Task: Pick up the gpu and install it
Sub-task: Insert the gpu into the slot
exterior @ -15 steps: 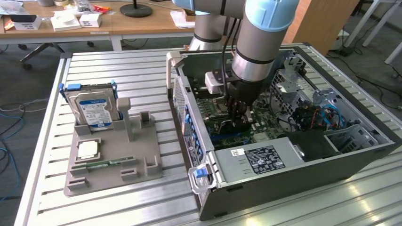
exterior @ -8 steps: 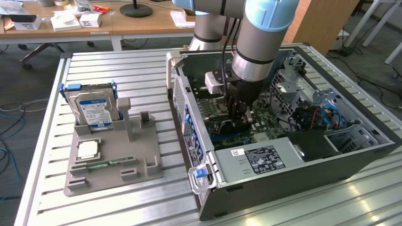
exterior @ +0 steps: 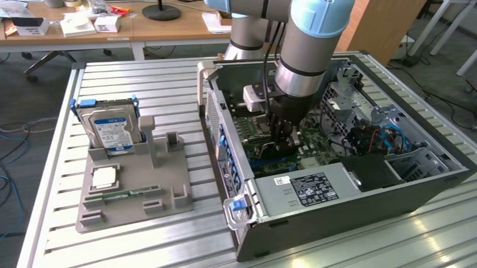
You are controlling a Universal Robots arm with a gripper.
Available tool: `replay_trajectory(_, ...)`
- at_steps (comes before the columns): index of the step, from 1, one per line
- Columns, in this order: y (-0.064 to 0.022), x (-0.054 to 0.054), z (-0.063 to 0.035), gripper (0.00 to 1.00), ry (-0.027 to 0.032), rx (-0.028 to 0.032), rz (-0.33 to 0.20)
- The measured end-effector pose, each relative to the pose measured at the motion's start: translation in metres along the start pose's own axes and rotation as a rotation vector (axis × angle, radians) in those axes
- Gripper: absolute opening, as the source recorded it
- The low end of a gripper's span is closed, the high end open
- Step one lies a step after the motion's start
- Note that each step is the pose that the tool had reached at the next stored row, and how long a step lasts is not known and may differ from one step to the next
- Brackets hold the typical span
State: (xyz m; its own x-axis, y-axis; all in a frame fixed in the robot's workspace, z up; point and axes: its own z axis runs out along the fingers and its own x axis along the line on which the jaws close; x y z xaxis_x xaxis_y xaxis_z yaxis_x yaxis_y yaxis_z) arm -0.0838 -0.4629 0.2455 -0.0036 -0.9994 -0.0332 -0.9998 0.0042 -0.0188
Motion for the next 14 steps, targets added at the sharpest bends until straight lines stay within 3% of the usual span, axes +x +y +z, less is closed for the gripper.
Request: replay_trajectory(14, 0.0000, 0.0000, 0.0007, 0.27, -0.0001, 0.0000, 0.000)
